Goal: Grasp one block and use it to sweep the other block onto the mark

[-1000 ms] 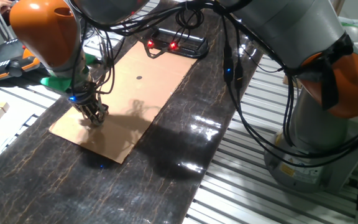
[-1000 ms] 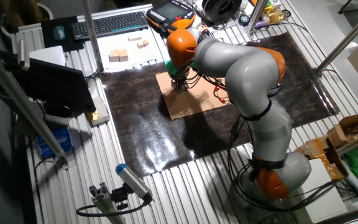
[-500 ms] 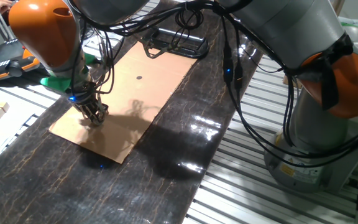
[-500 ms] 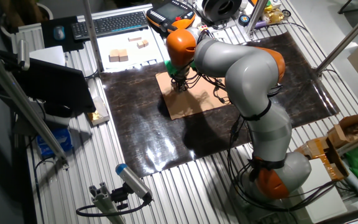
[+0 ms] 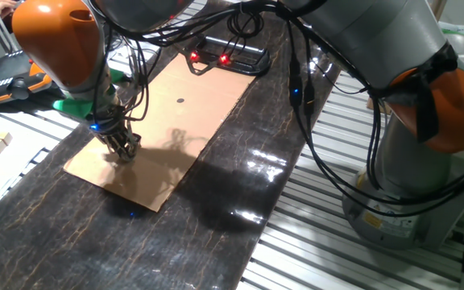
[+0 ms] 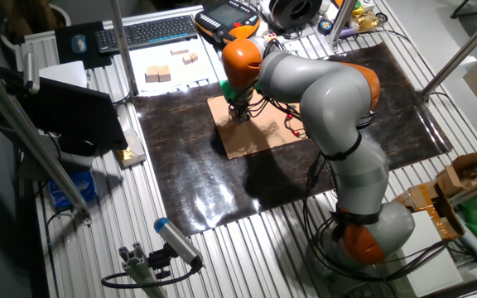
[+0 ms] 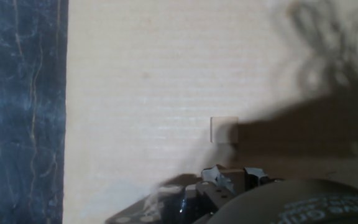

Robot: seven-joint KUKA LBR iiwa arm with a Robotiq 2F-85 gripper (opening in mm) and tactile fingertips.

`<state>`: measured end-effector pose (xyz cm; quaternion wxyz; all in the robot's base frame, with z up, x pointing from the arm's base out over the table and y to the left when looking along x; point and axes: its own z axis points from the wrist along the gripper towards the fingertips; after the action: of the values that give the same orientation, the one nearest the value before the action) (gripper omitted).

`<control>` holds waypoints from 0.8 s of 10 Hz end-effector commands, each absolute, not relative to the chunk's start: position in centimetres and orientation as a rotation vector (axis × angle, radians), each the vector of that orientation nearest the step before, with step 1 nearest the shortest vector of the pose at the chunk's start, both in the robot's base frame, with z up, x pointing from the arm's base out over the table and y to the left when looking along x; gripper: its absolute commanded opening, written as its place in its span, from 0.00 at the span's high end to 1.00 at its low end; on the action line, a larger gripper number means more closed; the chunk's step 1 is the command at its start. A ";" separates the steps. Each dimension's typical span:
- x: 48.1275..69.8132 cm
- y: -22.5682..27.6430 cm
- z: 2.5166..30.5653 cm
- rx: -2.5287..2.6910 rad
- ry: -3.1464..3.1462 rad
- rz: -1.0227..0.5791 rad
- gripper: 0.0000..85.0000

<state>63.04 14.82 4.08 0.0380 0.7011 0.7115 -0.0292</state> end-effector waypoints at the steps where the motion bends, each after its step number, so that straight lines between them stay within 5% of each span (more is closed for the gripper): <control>1: 63.0 14.7 4.1 2.151 2.183 -0.090 0.99; 8: 63.1 14.0 4.0 2.143 2.178 -0.096 0.99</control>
<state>63.15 14.00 4.02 0.0420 0.7004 0.7118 -0.0316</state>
